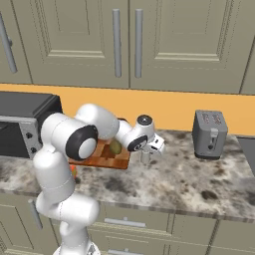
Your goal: Retrieve the reheated potato from the microwave, then place the potato, cheese, and condiment on the cutting board.
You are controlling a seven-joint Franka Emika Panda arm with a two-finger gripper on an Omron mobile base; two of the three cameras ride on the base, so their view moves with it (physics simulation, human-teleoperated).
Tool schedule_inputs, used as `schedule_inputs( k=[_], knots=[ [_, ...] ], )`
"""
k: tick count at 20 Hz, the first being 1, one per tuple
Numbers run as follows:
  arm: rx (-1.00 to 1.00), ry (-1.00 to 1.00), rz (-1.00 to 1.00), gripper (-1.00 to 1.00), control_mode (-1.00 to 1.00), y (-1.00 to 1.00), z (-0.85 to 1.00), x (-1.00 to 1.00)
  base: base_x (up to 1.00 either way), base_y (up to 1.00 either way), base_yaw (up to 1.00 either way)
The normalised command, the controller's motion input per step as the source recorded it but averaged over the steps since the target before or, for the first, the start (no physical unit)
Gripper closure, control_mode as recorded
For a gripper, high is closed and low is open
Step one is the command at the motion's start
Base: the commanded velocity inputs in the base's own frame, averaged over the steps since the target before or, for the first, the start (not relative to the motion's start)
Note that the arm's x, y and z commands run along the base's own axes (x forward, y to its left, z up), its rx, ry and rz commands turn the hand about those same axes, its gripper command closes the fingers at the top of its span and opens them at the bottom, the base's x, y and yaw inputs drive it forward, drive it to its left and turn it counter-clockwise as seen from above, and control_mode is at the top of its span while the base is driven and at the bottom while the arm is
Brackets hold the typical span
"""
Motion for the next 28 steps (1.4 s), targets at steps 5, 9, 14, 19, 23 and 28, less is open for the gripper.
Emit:
schedule_inputs(
  k=[5, 9, 14, 19, 23, 28],
  knots=[
    [0.00, 0.00, 0.03, 1.00, -1.00, 0.12, 0.15, -0.30, 0.00, 0.00, 0.00],
    [0.00, -0.01, 0.06, 1.00, -1.00, 0.19, 0.25, -0.48, 0.00, 0.00, 0.00],
    [-0.01, 0.00, 0.08, 1.00, -1.00, 0.26, 0.32, -0.38, 0.00, 0.00, 0.00],
    [-0.06, 0.00, 0.05, 1.00, -1.00, 0.31, 0.38, -0.32, 0.00, 0.00, 0.00],
    [-0.07, 0.00, 0.03, 1.00, -1.00, 0.35, 0.47, -0.25, 0.00, 0.00, 0.00],
    [-0.03, 0.00, 0.06, 1.00, -1.00, 0.38, 0.42, -0.19, 0.00, 0.00, 0.00]
  ],
)
